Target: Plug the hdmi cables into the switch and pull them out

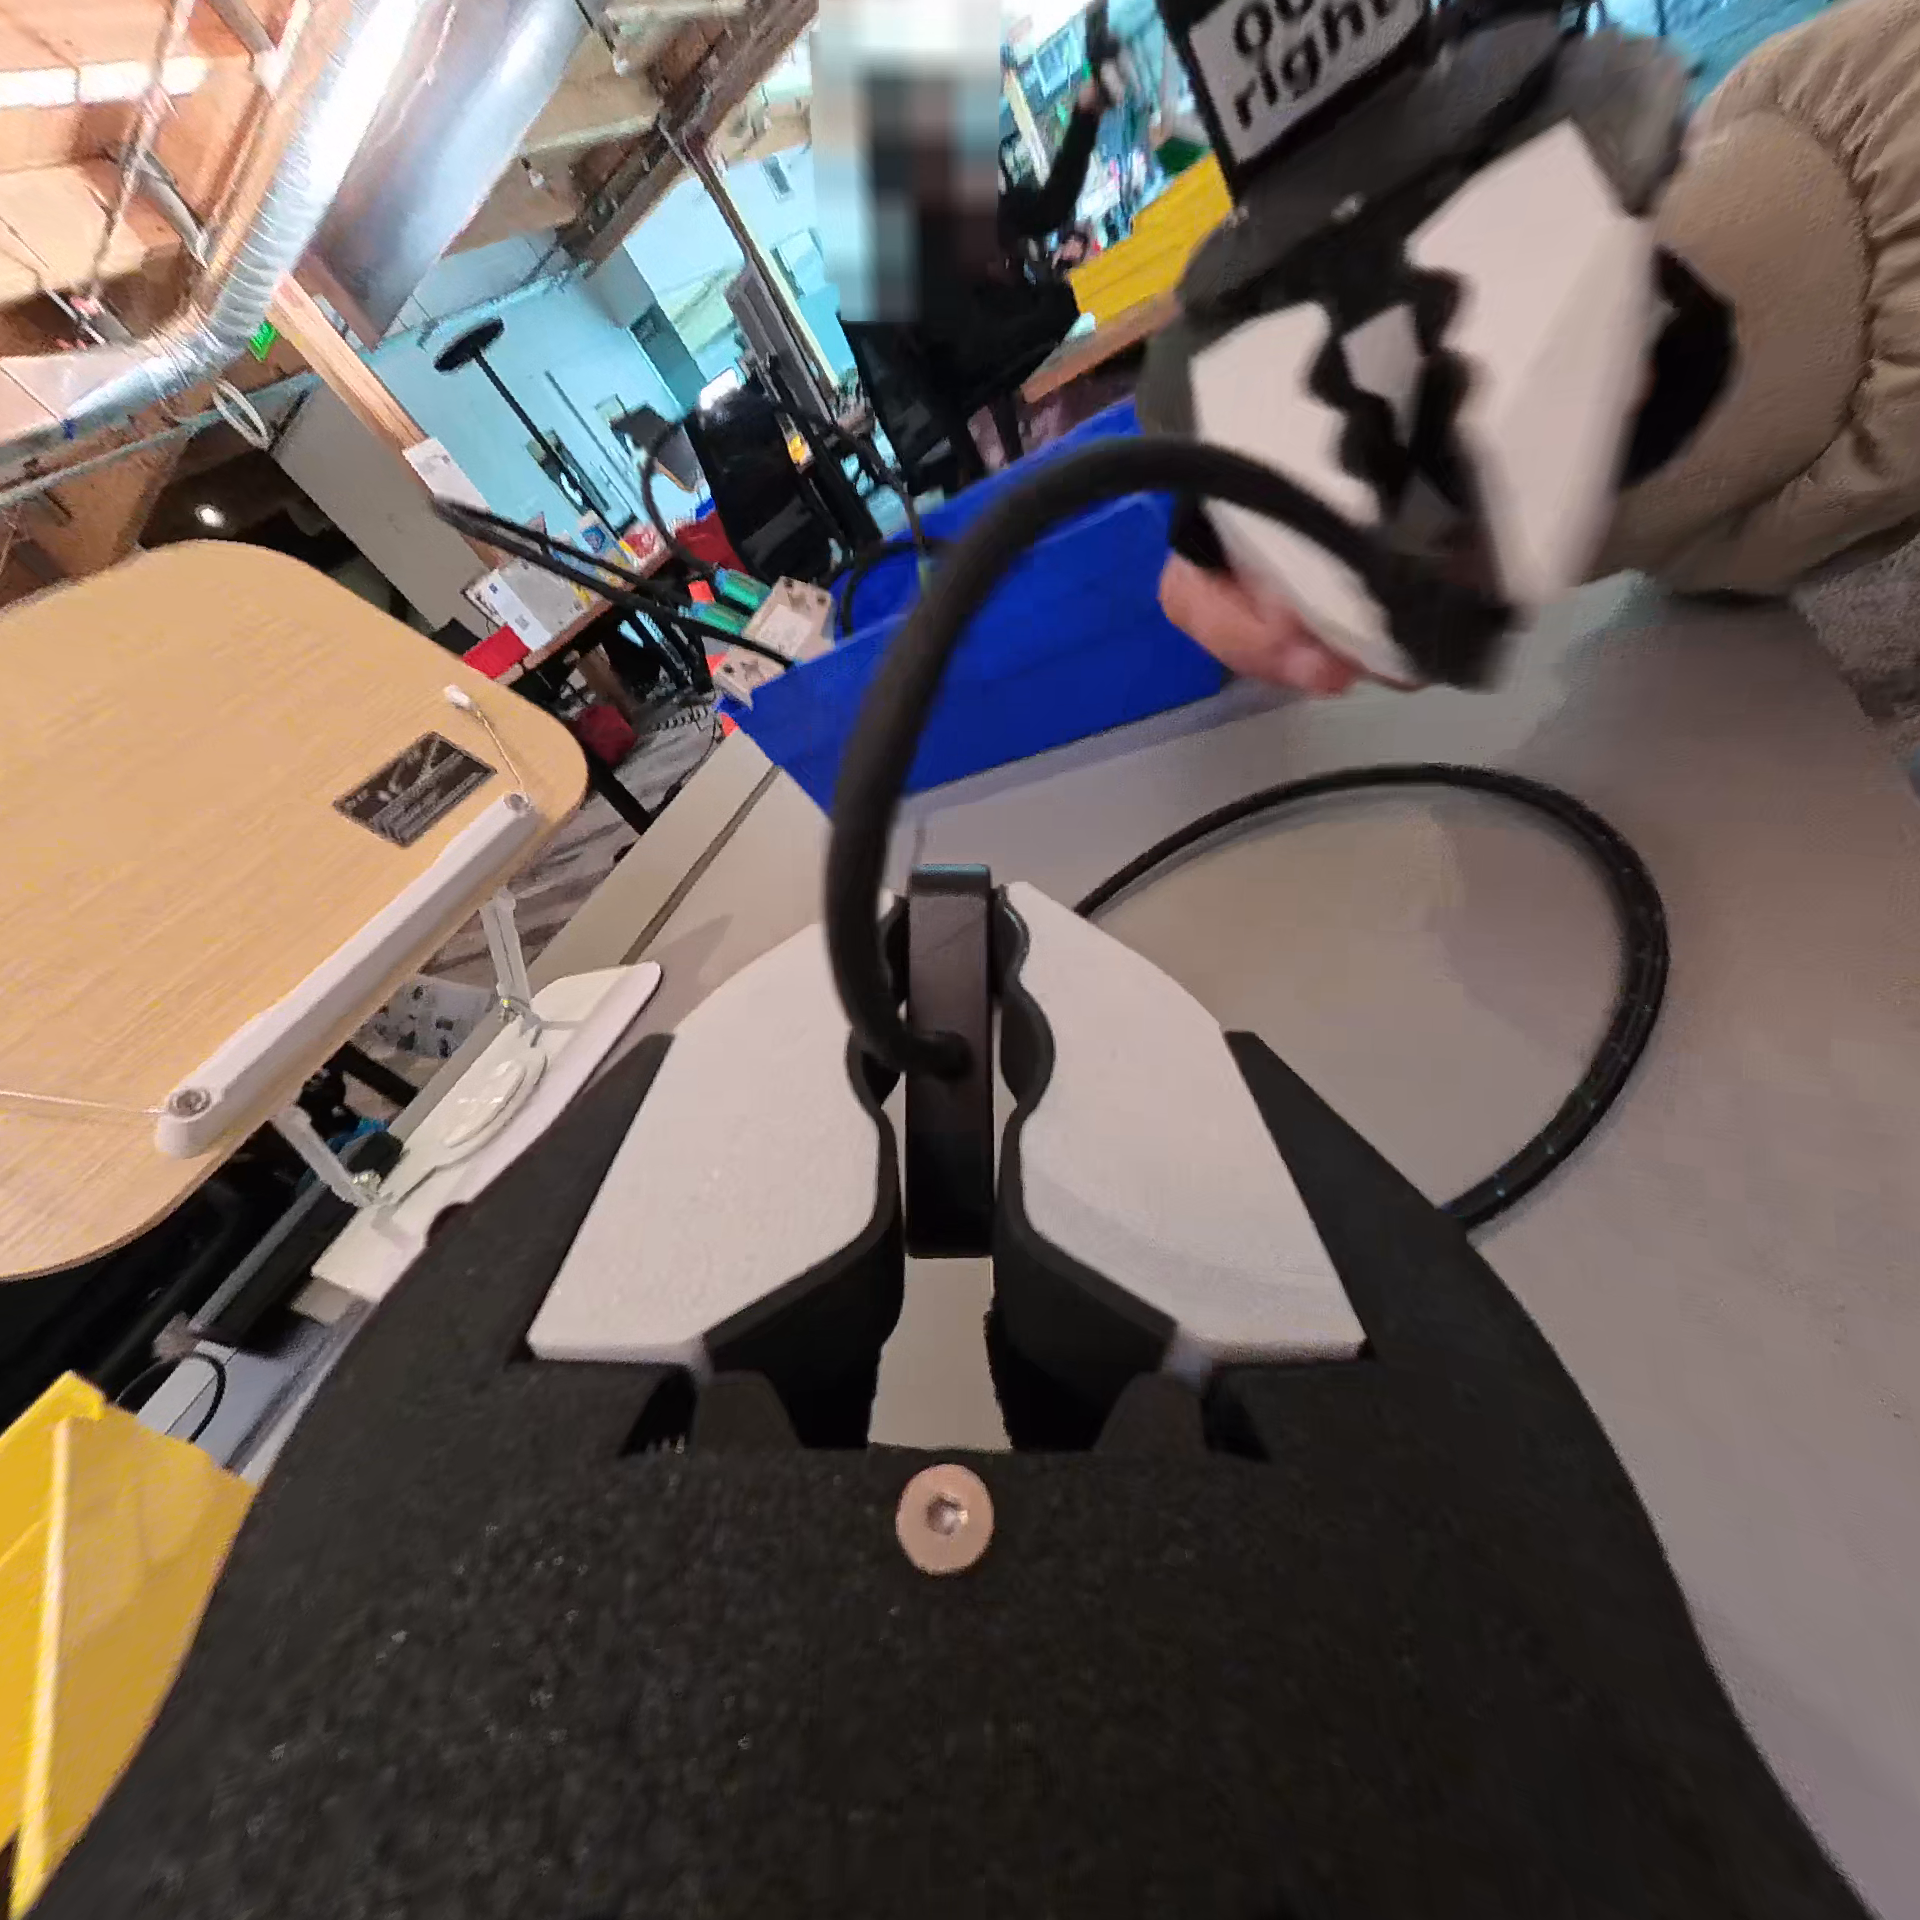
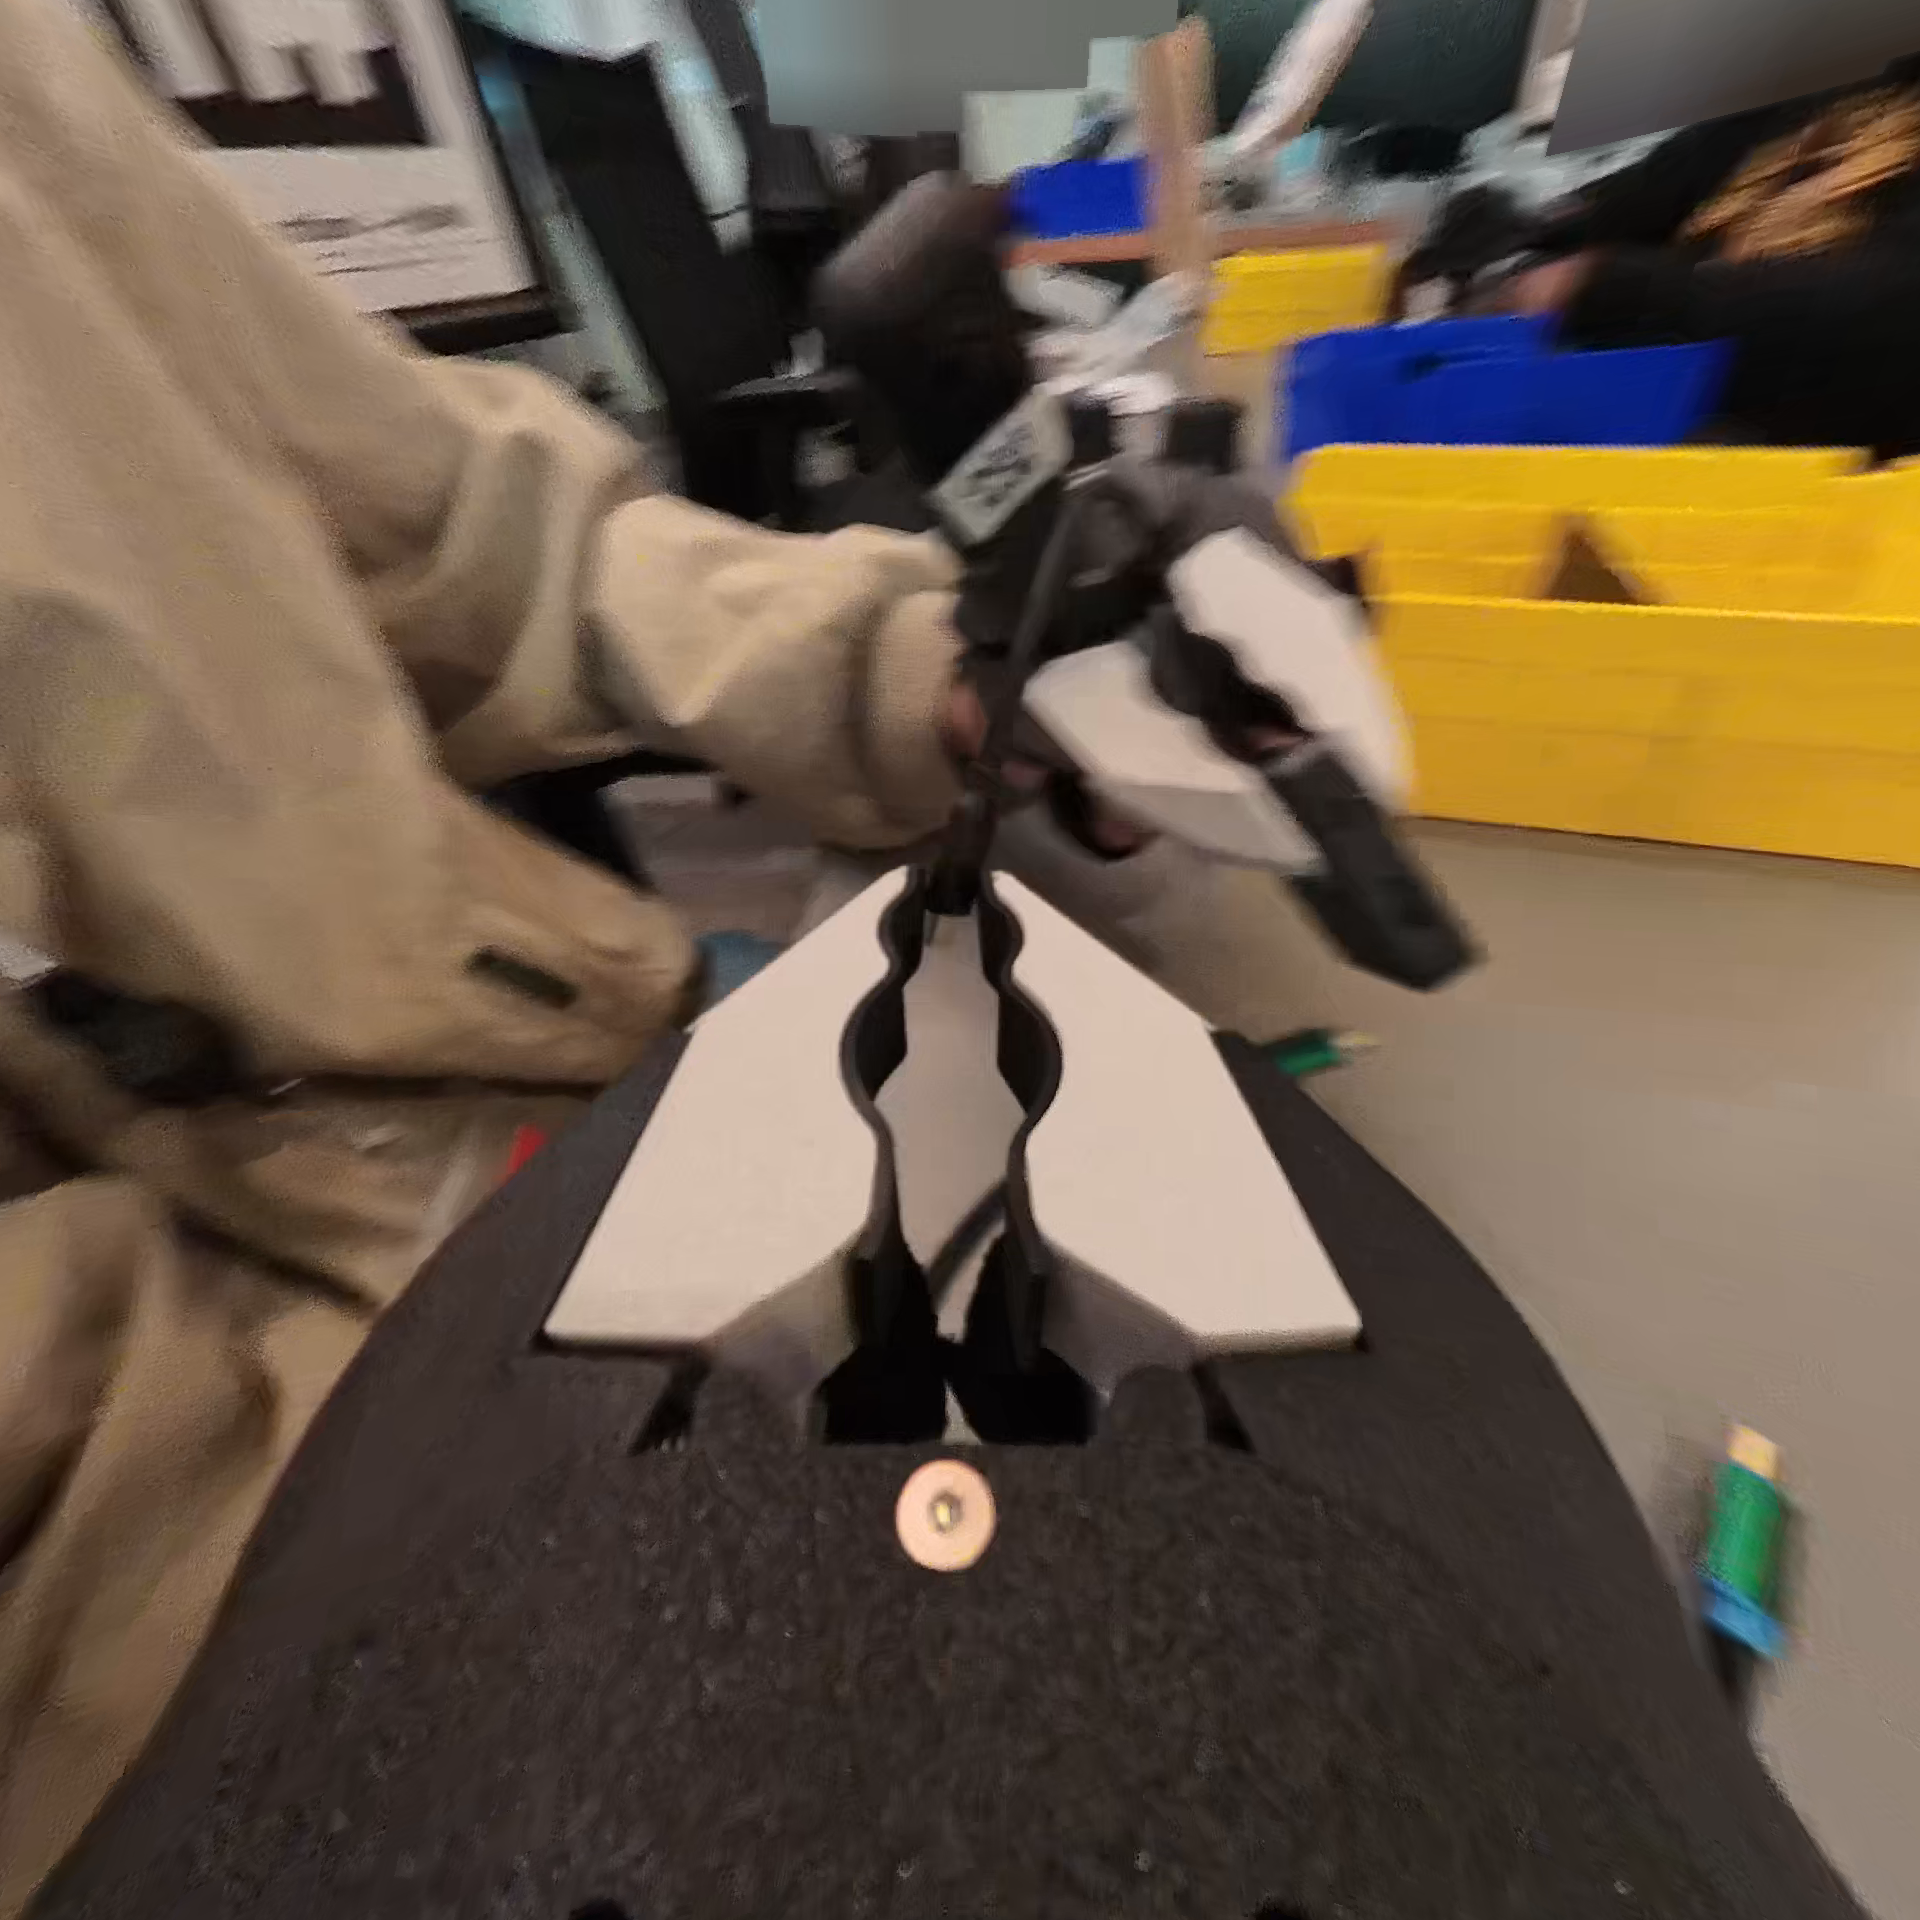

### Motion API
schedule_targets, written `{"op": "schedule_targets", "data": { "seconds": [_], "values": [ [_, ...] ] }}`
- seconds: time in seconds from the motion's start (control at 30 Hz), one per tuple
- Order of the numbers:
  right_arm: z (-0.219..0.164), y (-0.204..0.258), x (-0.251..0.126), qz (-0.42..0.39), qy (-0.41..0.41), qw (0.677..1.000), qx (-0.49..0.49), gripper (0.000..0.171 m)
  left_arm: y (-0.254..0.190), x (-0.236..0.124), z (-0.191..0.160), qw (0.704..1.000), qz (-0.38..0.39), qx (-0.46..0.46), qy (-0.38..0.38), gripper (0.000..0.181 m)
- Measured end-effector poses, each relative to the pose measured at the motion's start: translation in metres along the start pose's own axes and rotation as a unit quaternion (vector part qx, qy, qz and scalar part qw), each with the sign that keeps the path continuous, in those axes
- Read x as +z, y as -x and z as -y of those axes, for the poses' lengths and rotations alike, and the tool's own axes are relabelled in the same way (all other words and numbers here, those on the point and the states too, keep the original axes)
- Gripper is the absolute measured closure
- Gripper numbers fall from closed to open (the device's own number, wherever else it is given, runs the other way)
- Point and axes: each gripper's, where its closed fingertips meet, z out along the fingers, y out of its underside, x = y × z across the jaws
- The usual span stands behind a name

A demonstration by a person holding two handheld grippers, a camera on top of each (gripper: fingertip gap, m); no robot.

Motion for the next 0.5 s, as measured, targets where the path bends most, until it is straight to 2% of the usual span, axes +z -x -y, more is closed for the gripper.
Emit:
{"op": "schedule_targets", "data": {
  "seconds": [0.03, 0.1, 0.13, 0.2, 0.3, 0.4, 0.5],
  "values": [
    [-0.006, 0.012, 0.005, 0.029, 0.024, 0.999, -0.005, 0.161, 0.000, -0.001, 0.006, 1.000, -0.002, -0.006, -0.019, 0.168],
    [-0.023, 0.013, 0.006, 0.023, 0.072, 0.997, -0.014, 0.132, 0.002, -0.003, 0.014, 0.999, -0.001, -0.018, -0.045, 0.168],
    [-0.029, 0.009, 0.002, 0.017, 0.084, 0.996, -0.011, 0.125, 0.004, -0.004, 0.017, 0.998, 0.001, -0.021, -0.054, 0.168],
    [-0.031, -0.014, -0.012, -0.022, 0.068, 0.997, 0.002, 0.125, 0.007, -0.008, 0.023, 0.997, 0.003, -0.033, -0.068, 0.168],
    [-0.029, -0.069, -0.036, -0.139, 0.018, 0.989, 0.046, 0.125, 0.003, -0.011, 0.035, 0.992, -0.016, -0.063, -0.106, 0.168],
    [-0.012, -0.073, -0.031, -0.140, -0.063, 0.986, 0.071, 0.121, -0.011, -0.007, 0.052, 0.985, -0.052, -0.089, -0.139, 0.168],
    [0.002, -0.053, -0.014, -0.102, -0.088, 0.990, 0.043, 0.124, -0.023, -0.002, 0.062, 0.979, -0.076, -0.111, -0.156, 0.168]
  ]
}}
